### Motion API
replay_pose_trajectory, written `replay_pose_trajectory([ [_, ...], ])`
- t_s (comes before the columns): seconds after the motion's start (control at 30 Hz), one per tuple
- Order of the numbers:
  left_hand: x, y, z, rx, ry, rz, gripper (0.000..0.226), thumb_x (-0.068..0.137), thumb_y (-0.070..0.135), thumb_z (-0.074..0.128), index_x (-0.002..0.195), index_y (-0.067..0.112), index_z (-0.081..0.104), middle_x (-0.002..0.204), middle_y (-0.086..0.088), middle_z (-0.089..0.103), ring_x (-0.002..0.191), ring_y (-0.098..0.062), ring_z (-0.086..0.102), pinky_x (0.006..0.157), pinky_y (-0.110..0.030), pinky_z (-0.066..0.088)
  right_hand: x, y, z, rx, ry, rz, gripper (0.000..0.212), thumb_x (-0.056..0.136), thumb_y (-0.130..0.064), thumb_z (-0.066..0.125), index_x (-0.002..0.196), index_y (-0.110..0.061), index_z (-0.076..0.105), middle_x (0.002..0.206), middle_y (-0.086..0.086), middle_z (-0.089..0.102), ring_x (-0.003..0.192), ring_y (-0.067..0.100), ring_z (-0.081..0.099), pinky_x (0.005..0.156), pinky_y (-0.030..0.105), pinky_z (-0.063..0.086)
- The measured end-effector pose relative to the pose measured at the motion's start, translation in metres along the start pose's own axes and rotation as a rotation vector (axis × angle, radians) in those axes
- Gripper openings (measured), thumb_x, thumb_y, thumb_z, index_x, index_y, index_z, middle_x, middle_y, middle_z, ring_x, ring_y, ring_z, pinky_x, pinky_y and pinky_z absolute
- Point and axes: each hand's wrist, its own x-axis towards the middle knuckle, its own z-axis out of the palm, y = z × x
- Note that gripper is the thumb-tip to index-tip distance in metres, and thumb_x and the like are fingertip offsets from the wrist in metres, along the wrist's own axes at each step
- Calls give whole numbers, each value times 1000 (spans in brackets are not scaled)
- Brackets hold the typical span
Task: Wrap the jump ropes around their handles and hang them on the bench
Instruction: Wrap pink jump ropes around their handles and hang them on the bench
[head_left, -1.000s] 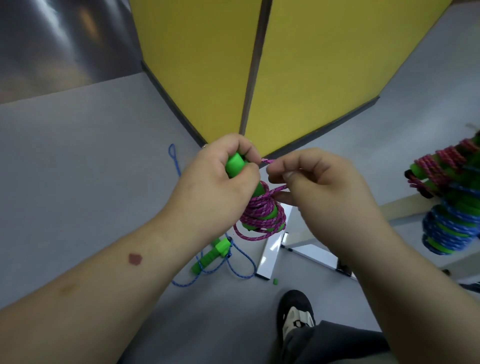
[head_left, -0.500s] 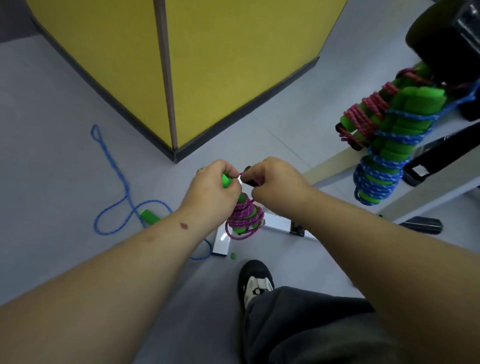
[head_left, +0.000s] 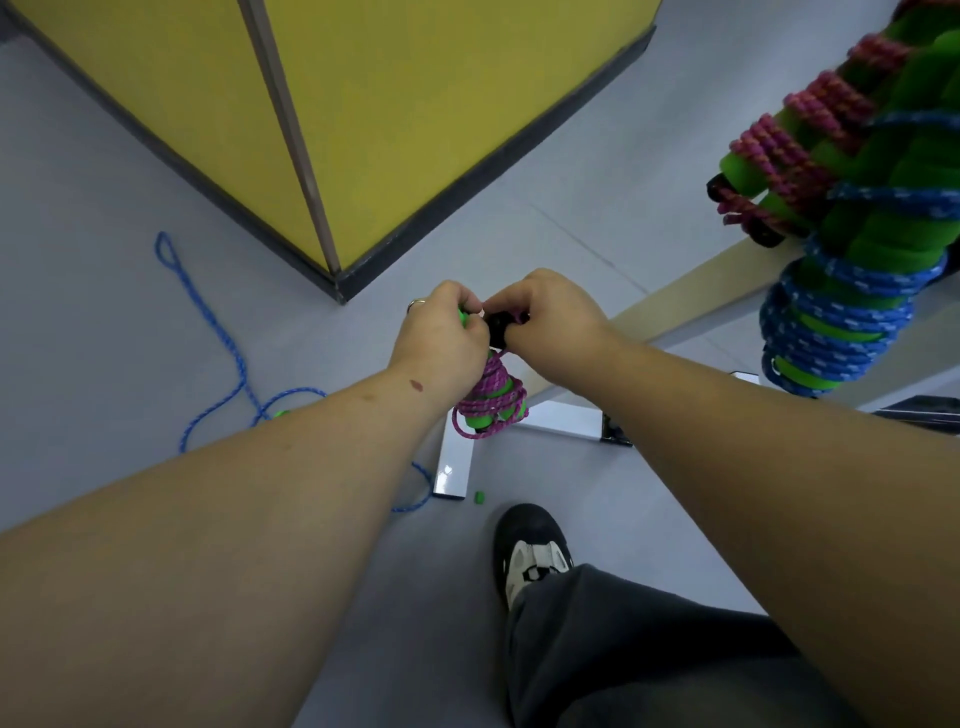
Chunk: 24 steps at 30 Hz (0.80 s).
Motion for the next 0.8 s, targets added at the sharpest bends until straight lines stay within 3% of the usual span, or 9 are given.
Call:
replay_pose_trajectory([
  [0.1, 6, -2, 5, -21, -7, -46, 19, 98, 16, 44, 104, 26, 59, 116, -13, 61, 78, -20, 57, 58, -28, 39, -4, -1, -6, 83, -10, 27, 37, 85, -7, 61, 113, -25, 77, 74, -25, 54, 81, 7, 61, 75, 25, 51],
  [0.17, 10, -3, 6, -42, -13, -60, 20, 99, 16, 43, 102, 27, 59, 119, -15, 60, 75, -20, 56, 59, -28, 39, -6, -1, -8, 110, -14, 24, 40, 88, -4, 58, 119, -22, 74, 81, -24, 55, 90, 10, 61, 85, 28, 52],
  [0.23, 13, -4, 7, -58, -27, -74, 22, 100, 15, 42, 100, 27, 60, 122, -18, 59, 72, -24, 56, 59, -28, 39, -5, 2, -7, 114, -10, 24, 40, 90, -4, 58, 123, -22, 72, 94, -12, 65, 96, 12, 61, 87, 28, 51],
  [0.33, 14, -7, 12, -52, -65, -82, 25, 105, 16, 40, 104, 29, 61, 126, -20, 57, 70, -26, 55, 57, -27, 39, -4, 10, -4, 121, 7, 43, 36, 94, -11, 60, 129, -18, 68, 113, 2, 64, 100, 13, 57, 87, 27, 45],
  [0.43, 15, -9, 17, -116, -77, -121, 25, 106, 16, 40, 109, 29, 62, 128, -21, 56, 70, -25, 54, 56, -27, 39, -4, 15, -2, 105, -1, 6, 32, 97, -13, 58, 127, -14, 69, 102, -1, 56, 95, 17, 57, 83, 30, 46],
  [0.5, 16, -10, 18, -185, -92, -160, 30, 101, 11, 43, 114, 27, 66, 133, -20, 53, 79, -28, 60, 59, -29, 46, -5, 16, -1, 100, -11, -2, 29, 97, -14, 57, 123, -13, 71, 90, -5, 53, 83, 15, 55, 70, 27, 41],
  [0.53, 17, -9, 18, -227, -116, -190, 36, 97, 7, 45, 116, 26, 68, 136, -20, 50, 89, -32, 64, 63, -33, 53, -5, 16, -1, 104, -20, 13, 30, 98, -16, 57, 124, -14, 70, 92, -5, 54, 85, 15, 56, 70, 25, 40],
  [0.67, 14, -6, 14, -348, -204, -308, 48, 90, -3, 53, 113, 35, 71, 140, -16, 46, 108, -36, 65, 84, -44, 64, -5, 18, -6, 133, -80, 80, 40, 98, -22, 61, 138, -18, 61, 133, 3, 61, 120, 19, 57, 92, 25, 39],
  [0.8, 8, -5, 17, -386, -286, -336, 56, 88, 2, 56, 115, 50, 65, 143, -15, 48, 113, -36, 65, 85, -43, 64, -6, 17, -13, 103, -102, 124, 43, 95, -26, 66, 138, -21, 61, 137, 1, 61, 125, 20, 57, 97, 25, 40],
])
